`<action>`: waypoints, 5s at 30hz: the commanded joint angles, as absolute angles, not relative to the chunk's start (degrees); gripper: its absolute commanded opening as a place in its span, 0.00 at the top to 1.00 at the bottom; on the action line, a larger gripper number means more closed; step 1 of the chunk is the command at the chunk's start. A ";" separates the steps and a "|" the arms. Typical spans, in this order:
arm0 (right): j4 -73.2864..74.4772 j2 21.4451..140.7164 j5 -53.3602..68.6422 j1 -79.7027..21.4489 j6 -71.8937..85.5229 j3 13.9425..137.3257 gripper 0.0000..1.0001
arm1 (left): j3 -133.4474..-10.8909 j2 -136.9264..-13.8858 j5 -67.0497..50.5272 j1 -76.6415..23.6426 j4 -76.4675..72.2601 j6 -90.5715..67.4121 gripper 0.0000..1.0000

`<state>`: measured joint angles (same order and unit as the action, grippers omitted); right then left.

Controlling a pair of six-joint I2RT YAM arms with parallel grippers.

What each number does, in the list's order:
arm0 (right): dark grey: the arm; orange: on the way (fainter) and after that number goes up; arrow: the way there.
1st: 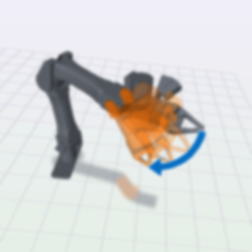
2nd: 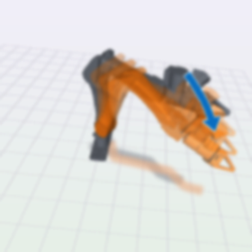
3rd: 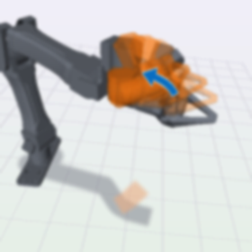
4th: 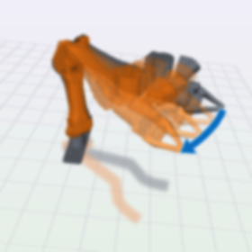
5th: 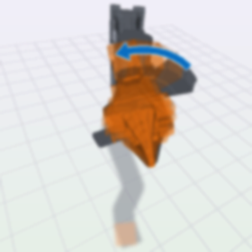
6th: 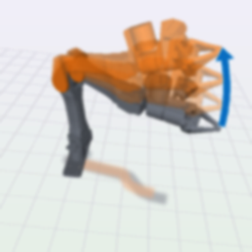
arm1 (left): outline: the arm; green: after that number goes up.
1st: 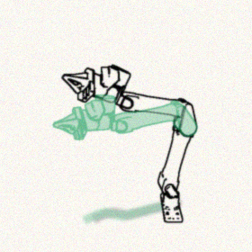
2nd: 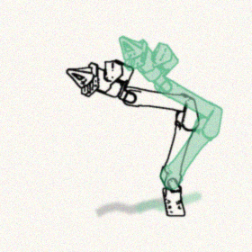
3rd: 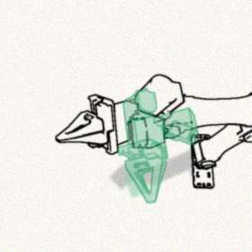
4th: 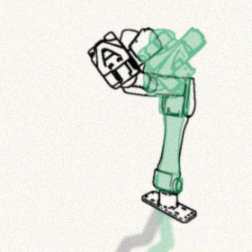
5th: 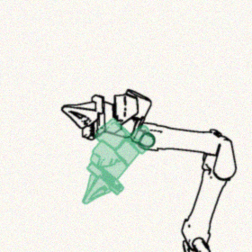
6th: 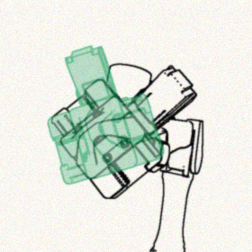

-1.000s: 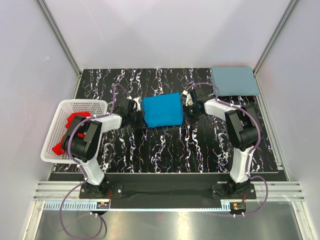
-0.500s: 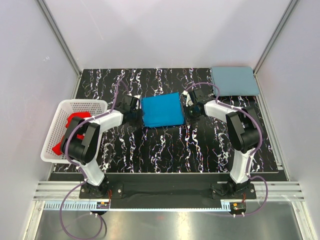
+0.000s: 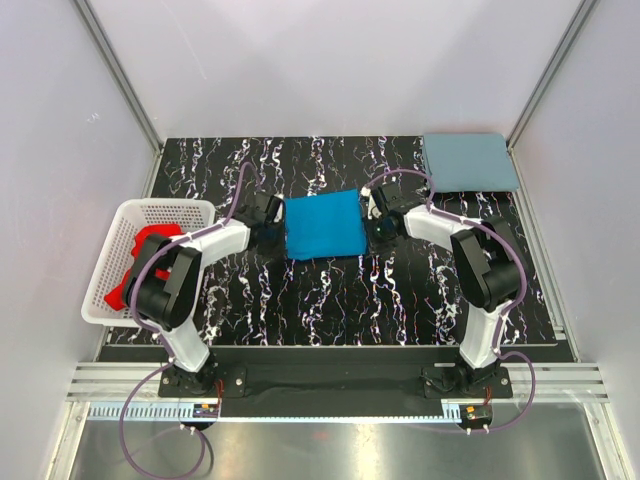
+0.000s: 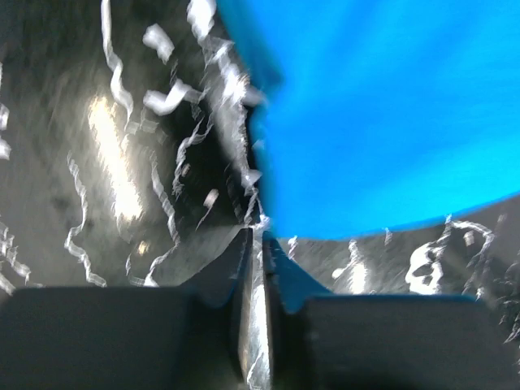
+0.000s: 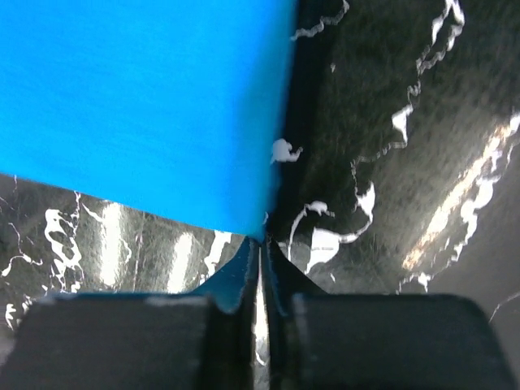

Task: Fold and stack the t-shirts
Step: Fold the tshirt, then neatly place the folded tshirt to the corner

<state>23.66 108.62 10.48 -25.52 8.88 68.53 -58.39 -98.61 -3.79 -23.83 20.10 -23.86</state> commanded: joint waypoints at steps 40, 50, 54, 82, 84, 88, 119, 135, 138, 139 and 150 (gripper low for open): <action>20.33 122.54 33.84 -17.23 19.66 87.82 0.67 | -75.59 -107.77 -26.39 -10.28 14.58 -28.31 0.51; 16.16 114.79 31.91 -17.23 25.58 76.99 0.48 | -65.40 -95.71 -22.41 -18.10 12.05 -28.38 0.50; 18.45 115.57 30.06 -15.91 22.86 80.76 0.42 | -61.70 -98.34 -22.33 -18.28 9.31 -29.27 0.51; 17.57 132.02 43.40 -11.43 17.76 101.78 0.43 | -66.87 -103.54 -5.89 -18.19 23.11 -25.66 0.47; 18.72 130.96 44.38 -11.43 17.06 101.78 0.42 | -69.68 -102.57 -6.24 -18.11 25.04 -25.84 0.46; 17.06 126.66 44.30 -11.43 17.40 98.88 0.40 | -75.75 -102.92 -6.68 -18.02 28.38 -24.61 0.45; 27.49 142.56 40.08 -13.27 12.49 113.73 0.04 | -77.87 -115.58 -8.96 -16.08 25.58 -21.80 0.45; 40.25 148.27 43.42 -13.10 5.19 122.60 0.15 | -79.54 -116.10 -9.93 -15.47 26.37 -20.66 0.45; 41.83 149.15 43.68 -13.01 4.13 123.22 0.16 | -79.28 -116.19 -9.93 -15.29 25.93 -20.57 0.45; 42.01 149.24 43.51 -13.01 3.78 123.22 0.17 | -79.28 -116.28 -10.02 -15.21 25.75 -20.57 0.45; 38.24 146.96 47.37 -10.20 4.65 116.99 0.41 | -77.44 -115.14 -11.60 -15.21 24.96 -20.83 0.44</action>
<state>35.86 146.12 49.30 -11.55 4.99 120.97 -78.37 -114.52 -11.42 -15.73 25.56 -21.96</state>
